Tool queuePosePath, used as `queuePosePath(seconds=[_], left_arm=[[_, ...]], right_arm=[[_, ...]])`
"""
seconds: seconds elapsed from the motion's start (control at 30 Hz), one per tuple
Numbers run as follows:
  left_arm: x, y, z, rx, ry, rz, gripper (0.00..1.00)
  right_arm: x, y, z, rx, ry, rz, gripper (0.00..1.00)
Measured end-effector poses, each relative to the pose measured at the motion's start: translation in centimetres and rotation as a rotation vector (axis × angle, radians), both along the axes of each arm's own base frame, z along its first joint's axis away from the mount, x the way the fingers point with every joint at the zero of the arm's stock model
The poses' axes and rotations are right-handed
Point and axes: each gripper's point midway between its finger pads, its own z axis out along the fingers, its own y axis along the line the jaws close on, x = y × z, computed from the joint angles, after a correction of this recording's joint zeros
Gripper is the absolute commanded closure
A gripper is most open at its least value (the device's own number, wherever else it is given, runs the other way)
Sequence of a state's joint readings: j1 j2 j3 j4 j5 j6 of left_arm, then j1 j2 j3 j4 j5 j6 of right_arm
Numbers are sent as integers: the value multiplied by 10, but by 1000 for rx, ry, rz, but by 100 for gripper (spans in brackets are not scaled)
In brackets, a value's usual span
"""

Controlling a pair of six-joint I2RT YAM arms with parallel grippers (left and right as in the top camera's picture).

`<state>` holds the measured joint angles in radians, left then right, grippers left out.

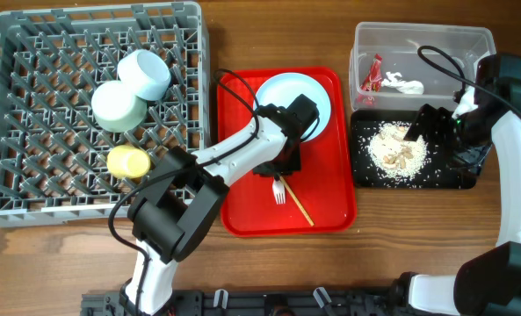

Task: Sort waste into correct bins and load items into the dishwasher rack
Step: 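Grasp the wooden chopstick on the red tray with the left gripper, then insert the chopstick into the dish rack with the left gripper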

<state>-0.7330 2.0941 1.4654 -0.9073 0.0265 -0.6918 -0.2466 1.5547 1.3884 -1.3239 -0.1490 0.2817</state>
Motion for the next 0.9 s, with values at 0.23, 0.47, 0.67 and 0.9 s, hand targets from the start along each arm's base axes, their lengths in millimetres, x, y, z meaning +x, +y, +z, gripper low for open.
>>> queuePosePath(seconds=[0.23,0.47,0.67,0.9], left_arm=[[-3,3,0,11,13,2,94],[-3,2,7,7,14,3,96],[-3,12,5,18,43,26,96],[7,30,10,13,51,79,96]], right_arm=[[0,0,0,0,0,0,0],[-1,0,0,1,3,0,0],[-1,0,0,1,4,0,0],[-1,0,0,1,4,0,0]])
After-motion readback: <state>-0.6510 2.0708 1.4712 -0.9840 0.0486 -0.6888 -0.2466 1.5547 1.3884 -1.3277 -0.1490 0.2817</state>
